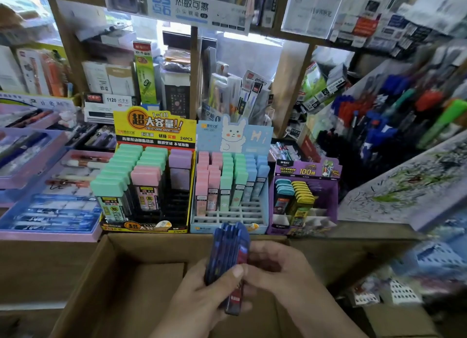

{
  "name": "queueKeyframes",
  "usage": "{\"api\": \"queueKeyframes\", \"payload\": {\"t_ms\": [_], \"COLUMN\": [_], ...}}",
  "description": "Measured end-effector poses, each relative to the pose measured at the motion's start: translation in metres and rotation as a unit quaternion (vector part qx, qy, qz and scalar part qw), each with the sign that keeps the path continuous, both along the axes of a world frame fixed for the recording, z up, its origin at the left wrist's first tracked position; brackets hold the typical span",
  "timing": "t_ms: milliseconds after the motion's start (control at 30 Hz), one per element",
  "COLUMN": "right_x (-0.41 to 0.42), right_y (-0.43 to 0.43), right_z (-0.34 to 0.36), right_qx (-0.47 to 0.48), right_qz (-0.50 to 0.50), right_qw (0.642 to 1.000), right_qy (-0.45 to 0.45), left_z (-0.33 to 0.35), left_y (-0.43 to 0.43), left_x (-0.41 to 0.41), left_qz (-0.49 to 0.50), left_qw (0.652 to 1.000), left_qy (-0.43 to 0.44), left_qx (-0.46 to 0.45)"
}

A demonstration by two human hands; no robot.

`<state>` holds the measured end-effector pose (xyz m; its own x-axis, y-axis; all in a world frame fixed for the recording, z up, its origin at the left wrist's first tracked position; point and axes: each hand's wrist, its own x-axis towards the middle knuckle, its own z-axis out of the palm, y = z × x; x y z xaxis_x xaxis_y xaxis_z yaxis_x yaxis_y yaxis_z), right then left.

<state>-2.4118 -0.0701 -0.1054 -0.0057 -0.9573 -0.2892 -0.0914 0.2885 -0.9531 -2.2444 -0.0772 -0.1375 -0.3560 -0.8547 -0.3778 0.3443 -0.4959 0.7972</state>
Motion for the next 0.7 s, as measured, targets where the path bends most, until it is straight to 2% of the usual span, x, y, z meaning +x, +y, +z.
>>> {"api": "queueKeyframes", "payload": {"t_ms": [233,600,700], "right_x": [-0.017,-0.033,-0.041], "right_y": [-0.008,-0.014,-0.012], "right_z": [0.009,0.005,0.007], "right_qx": [-0.041,-0.061,-0.064], "right_qz": [-0.081,-0.05,-0.064], "right_qw": [0.995,0.997,0.995], "right_qy": [-0.045,-0.027,-0.051], "left_z": [0.011,0.018,0.018], "left_y": [0.001,0.001,0.0], "left_x": [-0.008,-0.015,-0.015], "left_qz": [-0.034,-0.031,-0.013], "left_qw": [0.999,0.997,0.998], "left_qy": [0.016,0.05,0.042], "left_qx": [0.02,0.048,0.048]}}
